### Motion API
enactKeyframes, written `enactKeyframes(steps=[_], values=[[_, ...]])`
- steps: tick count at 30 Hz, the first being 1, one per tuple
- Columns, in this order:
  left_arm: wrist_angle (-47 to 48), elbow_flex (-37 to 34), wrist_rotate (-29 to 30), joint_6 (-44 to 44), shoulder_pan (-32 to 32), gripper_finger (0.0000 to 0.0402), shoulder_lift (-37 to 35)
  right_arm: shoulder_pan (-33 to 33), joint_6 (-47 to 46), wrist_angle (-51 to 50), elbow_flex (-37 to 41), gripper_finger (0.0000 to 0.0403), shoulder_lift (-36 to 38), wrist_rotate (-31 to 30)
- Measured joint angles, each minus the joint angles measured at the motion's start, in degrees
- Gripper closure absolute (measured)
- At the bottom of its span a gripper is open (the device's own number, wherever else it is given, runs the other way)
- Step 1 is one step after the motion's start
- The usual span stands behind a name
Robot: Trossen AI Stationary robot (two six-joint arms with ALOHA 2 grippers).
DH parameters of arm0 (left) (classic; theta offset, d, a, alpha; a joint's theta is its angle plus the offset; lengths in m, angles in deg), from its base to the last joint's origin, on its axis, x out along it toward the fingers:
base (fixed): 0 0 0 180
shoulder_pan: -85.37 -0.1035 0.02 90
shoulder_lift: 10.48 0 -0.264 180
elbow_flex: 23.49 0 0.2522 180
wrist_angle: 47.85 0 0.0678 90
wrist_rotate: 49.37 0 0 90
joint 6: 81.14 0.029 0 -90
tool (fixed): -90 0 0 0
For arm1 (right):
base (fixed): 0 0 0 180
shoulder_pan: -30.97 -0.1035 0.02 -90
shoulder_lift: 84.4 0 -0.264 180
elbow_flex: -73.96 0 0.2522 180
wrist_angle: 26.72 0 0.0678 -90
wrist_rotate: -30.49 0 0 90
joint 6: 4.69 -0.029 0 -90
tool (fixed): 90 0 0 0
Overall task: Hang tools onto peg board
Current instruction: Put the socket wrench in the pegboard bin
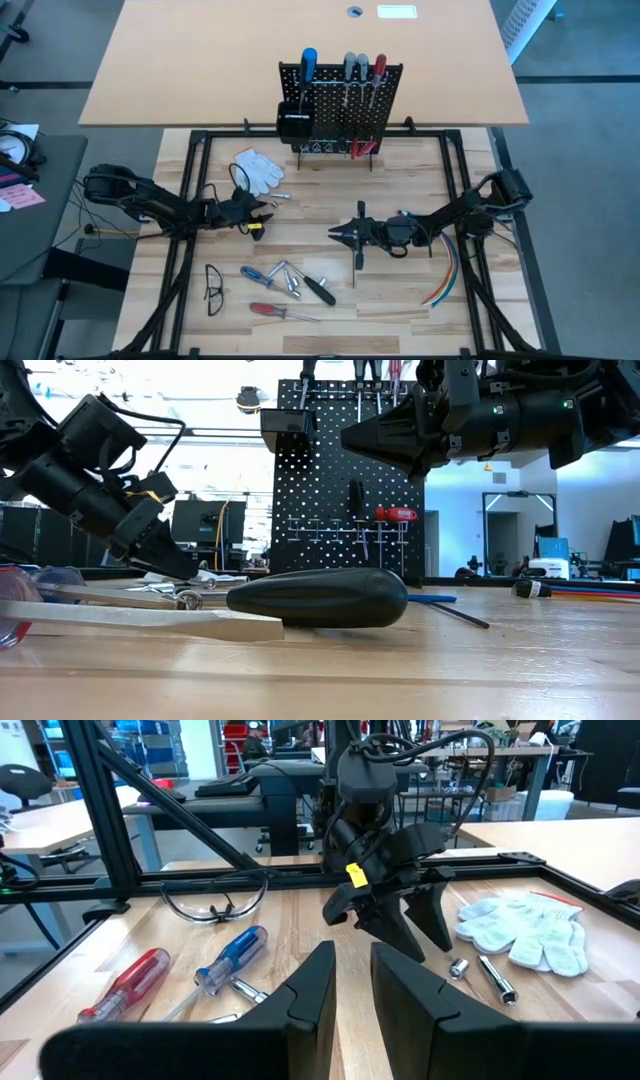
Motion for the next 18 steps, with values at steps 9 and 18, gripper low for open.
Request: enactKeyframes(steps=[9,18], values=[[19.15,10.45,12.11,-3.05,3.01,0.0142,0.00,0.00,0.04,0.20,0.00,0.0326,0.00,0.00],[30.36,18.73,11.17,6.74,5.95,0.0142,0.00,0.00,0.20,0.13,0.00,0.0326,0.00,0.02]])
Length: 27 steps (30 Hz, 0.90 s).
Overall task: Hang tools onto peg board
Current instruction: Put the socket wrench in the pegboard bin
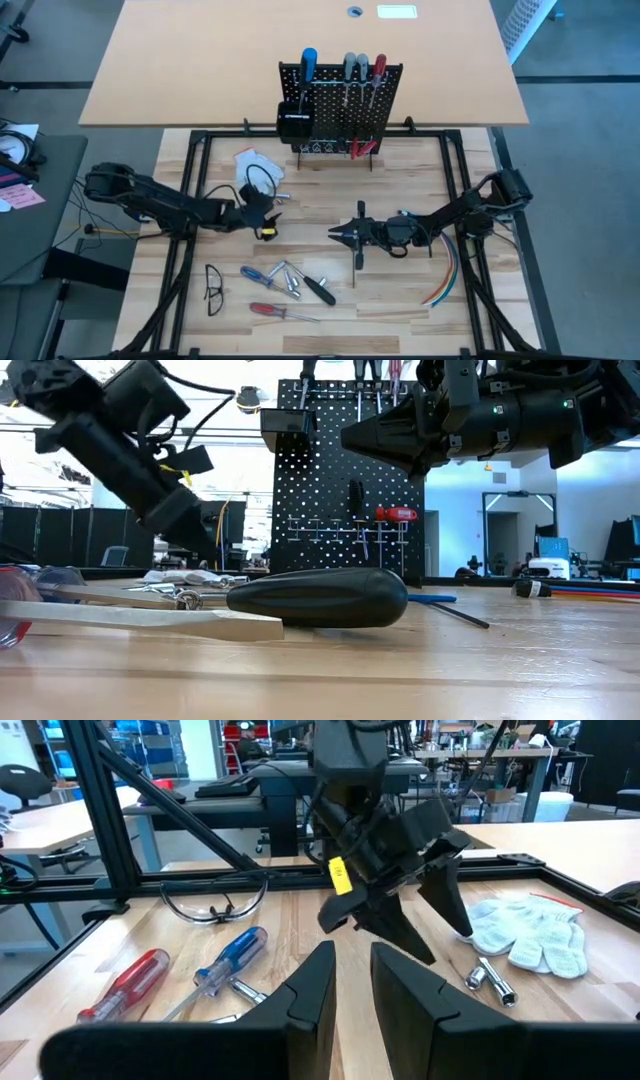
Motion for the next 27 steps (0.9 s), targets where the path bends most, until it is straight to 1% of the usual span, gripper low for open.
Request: enactKeyframes(steps=[1,3,6,8,10,12,15,17,19,22,27], values=[[3.41,1.08,-0.01,-0.33,-0.02,0.0142,0.00,0.00,0.00,-0.11,0.00,0.0326,0.00,-0.02],[13.14,3.95,0.44,-4.06,-0.02,0.0141,0.00,0.00,0.00,-0.35,0.00,0.0326,0.00,0.00],[32.00,9.43,2.11,-16.08,-0.02,0.0141,0.00,0.00,0.00,-0.42,0.00,0.0326,0.01,-0.02],[44.37,13.29,1.72,-24.94,-0.02,0.0141,0.00,0.00,-0.15,-0.42,0.00,0.0326,0.00,0.00],[54.98,16.93,-0.80,-29.72,-0.07,0.0141,0.00,0.00,-0.67,-0.44,0.00,0.0326,0.00,-0.01],[63.05,19.91,-5.05,-31.15,-0.07,0.0141,0.00,0.00,-1.30,-0.44,0.00,0.0326,0.01,0.00],[69.38,22.38,-13.88,-29.82,-0.54,0.0141,-0.02,0.00,-1.53,-0.44,0.00,0.0326,0.00,0.00],[70.64,22.35,-20.39,-28.55,-0.82,0.0141,0.00,0.00,-1.55,-0.39,0.00,0.0326,0.00,0.00],[70.80,21.71,-25.06,-27.35,-0.87,0.0141,0.00,0.00,-1.55,-0.41,0.00,0.0326,0.00,0.00],[73.26,20.93,-27.35,-26.85,-2.39,0.0141,0.00,0.00,-1.55,-0.37,0.00,0.0326,0.00,0.00],[81.08,20.81,-26.72,-29.47,-8.92,0.0141,0.00,0.00,-1.57,-0.30,0.00,0.0326,0.00,-0.01]])
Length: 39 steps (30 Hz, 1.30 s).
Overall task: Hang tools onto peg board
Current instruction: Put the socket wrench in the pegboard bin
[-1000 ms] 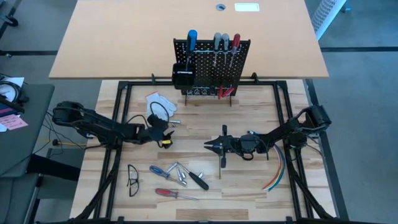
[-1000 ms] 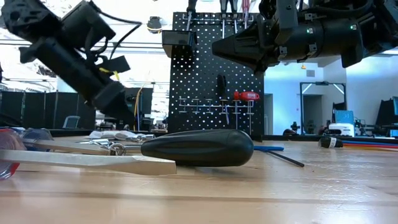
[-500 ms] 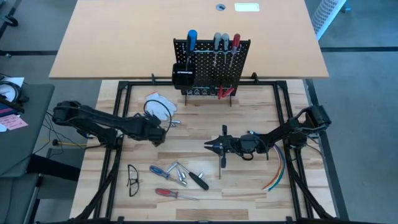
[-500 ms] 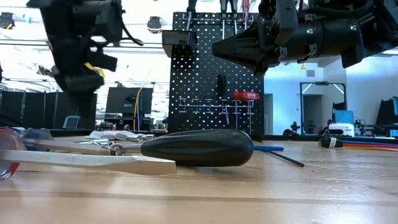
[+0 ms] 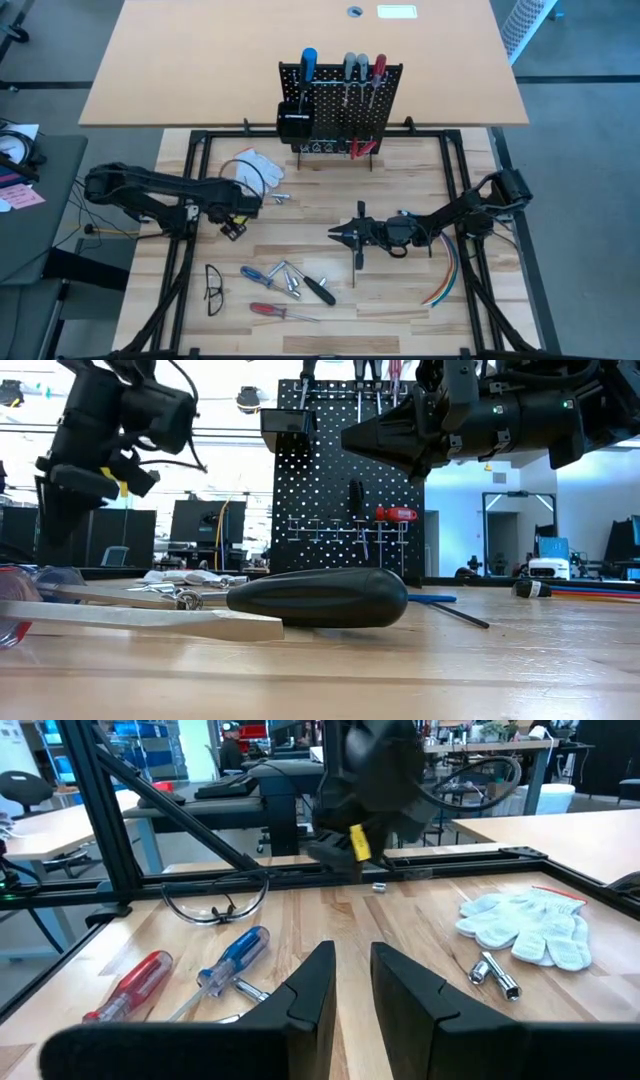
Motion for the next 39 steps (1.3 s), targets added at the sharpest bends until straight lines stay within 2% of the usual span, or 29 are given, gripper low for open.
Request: enactKeyframes(steps=[3,9,15,22,27,32,39], values=[[2.61,-0.02,-0.01,1.27,-3.91,0.0141,0.00,0.00,0.02,0.10,0.00,0.0326,0.00,0.01],[1.70,-0.04,0.10,7.39,-11.08,0.0141,0.00,0.00,0.02,0.10,0.00,0.0326,0.00,0.01],[0.92,-0.76,1.12,7.56,-16.50,0.0141,2.42,0.00,0.02,0.09,0.00,0.0326,0.00,0.01],[0.03,-0.87,1.17,7.03,-19.35,0.0141,14.56,0.00,0.01,-0.03,0.00,0.0326,0.00,0.01],[-1.43,-0.87,-0.66,11.97,-20.07,0.0141,22.17,0.00,0.00,-0.05,0.00,0.0326,0.00,0.01],[-6.02,-0.88,-5.50,18.81,-20.13,0.0141,24.24,0.00,0.00,-0.07,0.00,0.0326,0.00,0.01],[-6.44,-0.91,-6.30,19.40,-21.24,0.0145,24.24,-0.04,-0.02,-0.12,0.00,0.0326,0.00,0.01]])
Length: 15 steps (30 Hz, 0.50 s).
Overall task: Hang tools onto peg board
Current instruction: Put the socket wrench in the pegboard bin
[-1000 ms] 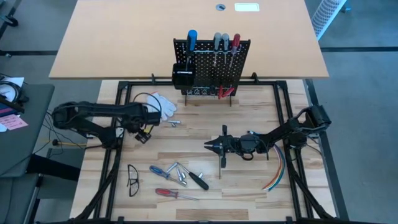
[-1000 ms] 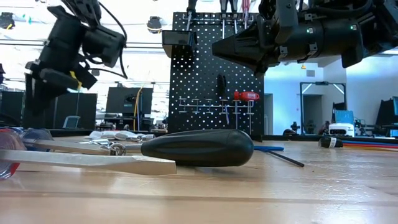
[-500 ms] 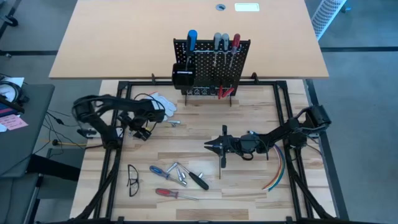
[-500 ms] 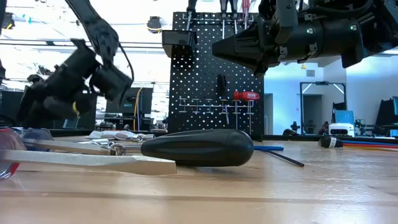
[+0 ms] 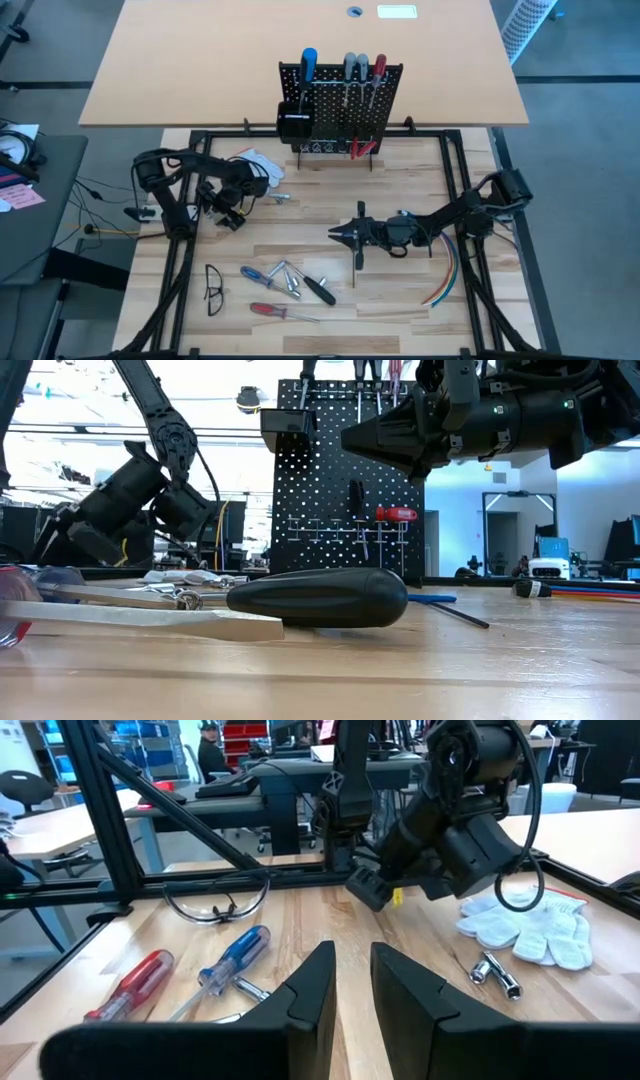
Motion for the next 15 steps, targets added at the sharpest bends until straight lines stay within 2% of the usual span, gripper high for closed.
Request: enactKeyframes(steps=[8,15], values=[[-1.24,-0.02,-4.93,4.49,-2.81,0.0202,0.06,0.00,-0.09,-0.02,0.00,0.0326,0.00,0.00],[-1.57,-0.01,-5.67,5.41,-2.39,0.0250,0.06,0.00,-0.04,0.00,0.00,0.0326,0.00,0.00]])
